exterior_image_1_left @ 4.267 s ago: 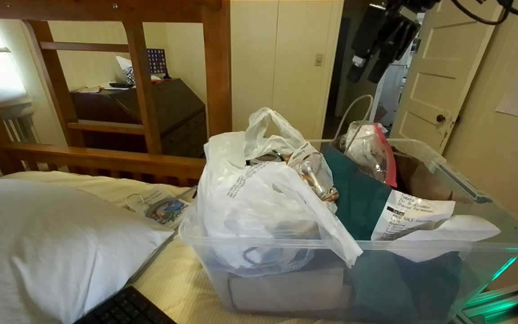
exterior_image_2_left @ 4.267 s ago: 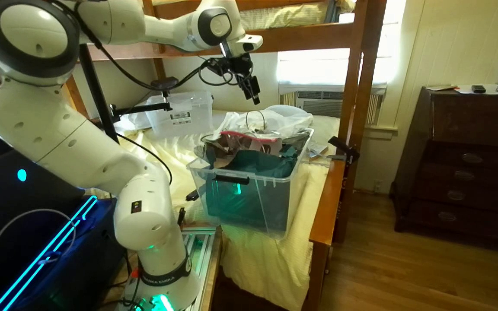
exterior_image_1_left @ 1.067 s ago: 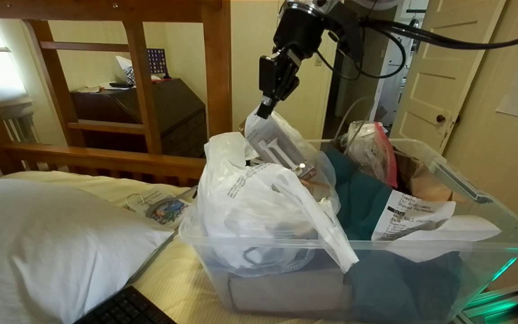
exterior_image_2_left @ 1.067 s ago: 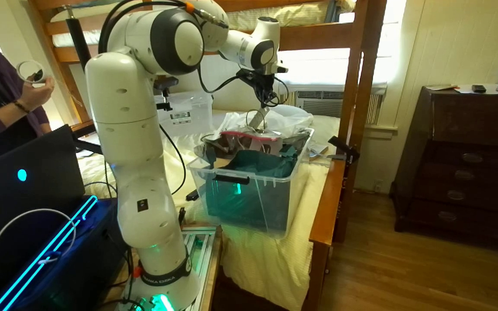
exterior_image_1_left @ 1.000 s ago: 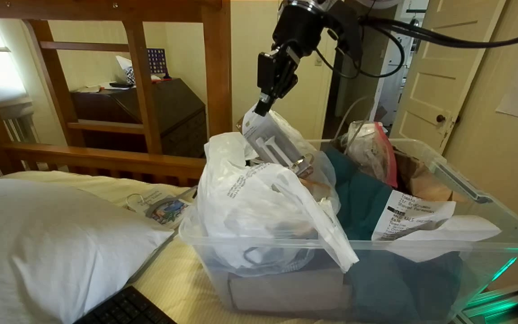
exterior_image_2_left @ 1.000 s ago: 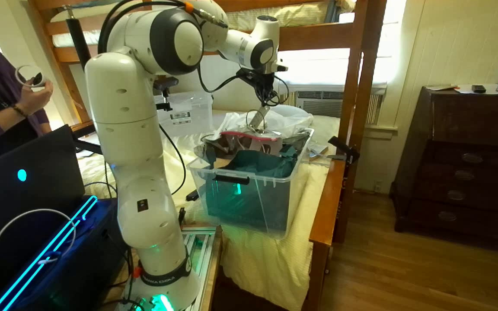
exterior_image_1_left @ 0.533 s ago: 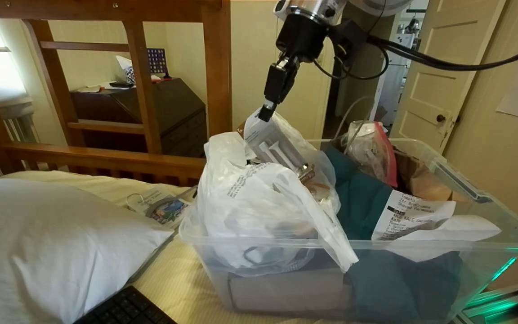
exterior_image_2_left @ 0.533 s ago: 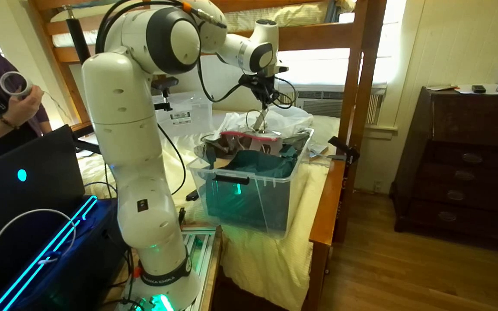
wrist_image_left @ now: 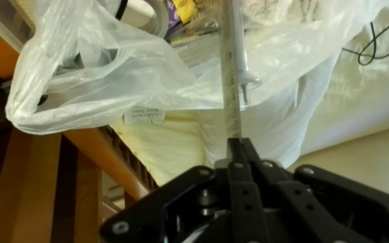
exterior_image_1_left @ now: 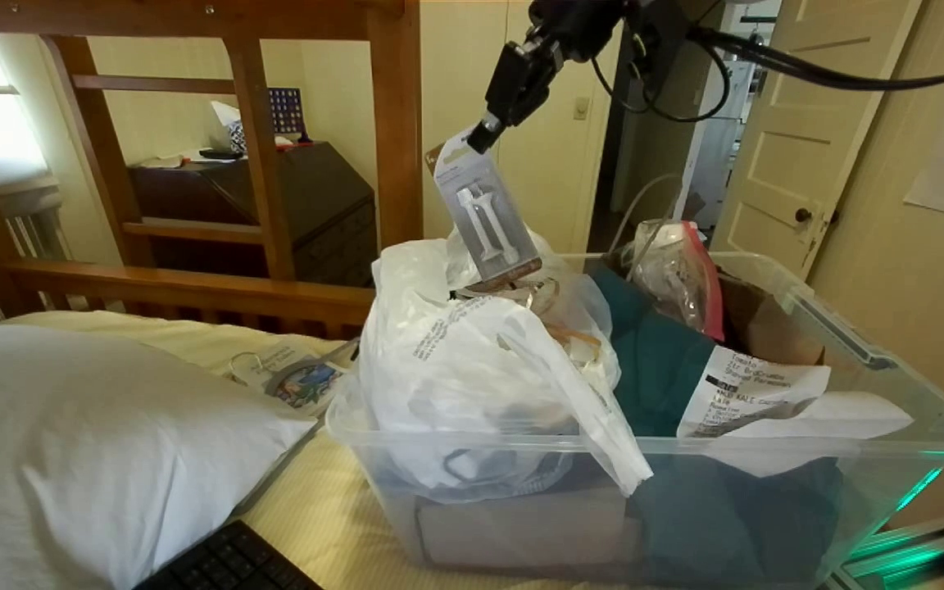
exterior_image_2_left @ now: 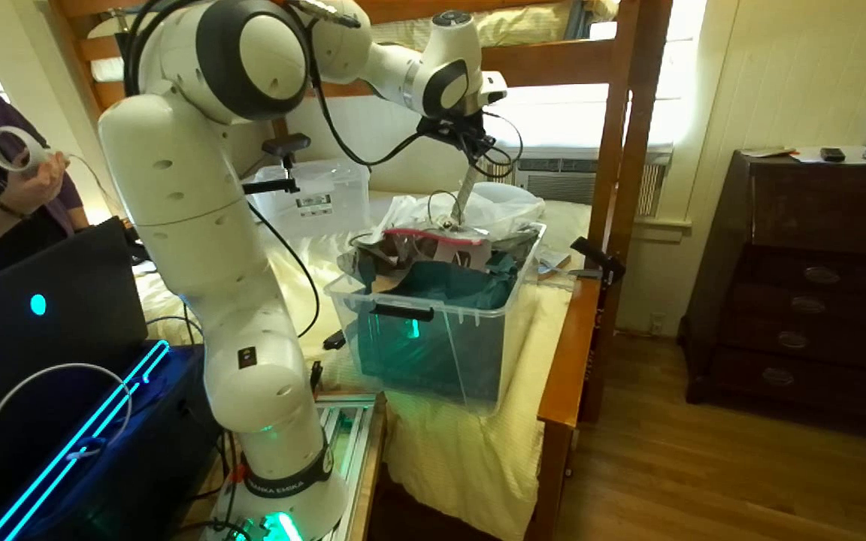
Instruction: Move the objects in the plastic
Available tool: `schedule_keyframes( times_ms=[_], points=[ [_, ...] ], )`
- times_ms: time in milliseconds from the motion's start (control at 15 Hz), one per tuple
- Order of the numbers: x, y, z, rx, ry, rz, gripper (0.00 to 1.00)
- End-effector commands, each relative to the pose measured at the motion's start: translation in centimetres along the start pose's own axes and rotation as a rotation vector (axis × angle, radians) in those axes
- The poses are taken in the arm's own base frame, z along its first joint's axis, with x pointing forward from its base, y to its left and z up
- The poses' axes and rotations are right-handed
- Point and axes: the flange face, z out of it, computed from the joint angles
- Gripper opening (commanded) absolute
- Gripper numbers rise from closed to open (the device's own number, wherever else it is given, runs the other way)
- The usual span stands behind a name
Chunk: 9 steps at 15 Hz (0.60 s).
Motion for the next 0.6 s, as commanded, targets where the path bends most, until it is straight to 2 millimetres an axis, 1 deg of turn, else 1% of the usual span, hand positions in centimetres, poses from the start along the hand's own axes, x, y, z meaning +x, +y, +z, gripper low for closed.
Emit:
schedule_keyframes(
  times_ms=[0, 67, 200, 333, 400, 533],
  points=[
    [-1.5, 1.3, -1.5, 0.023, 0.081, 0.134, 0.00],
    [-0.1, 0.6, -1.0, 0.017, 0.045, 0.063, 0.01],
    [-0.6, 1.4, -1.0, 0.019, 0.058, 0.097, 0.01],
    [-0.9, 1.6, -0.8, 0.017, 0.056, 0.105, 0.01],
    [-0.9, 1.6, -0.8, 0.017, 0.057, 0.108, 0.00],
    [-0.2, 1.8, -0.8, 0.032, 0.141, 0.122, 0.00]
  ],
)
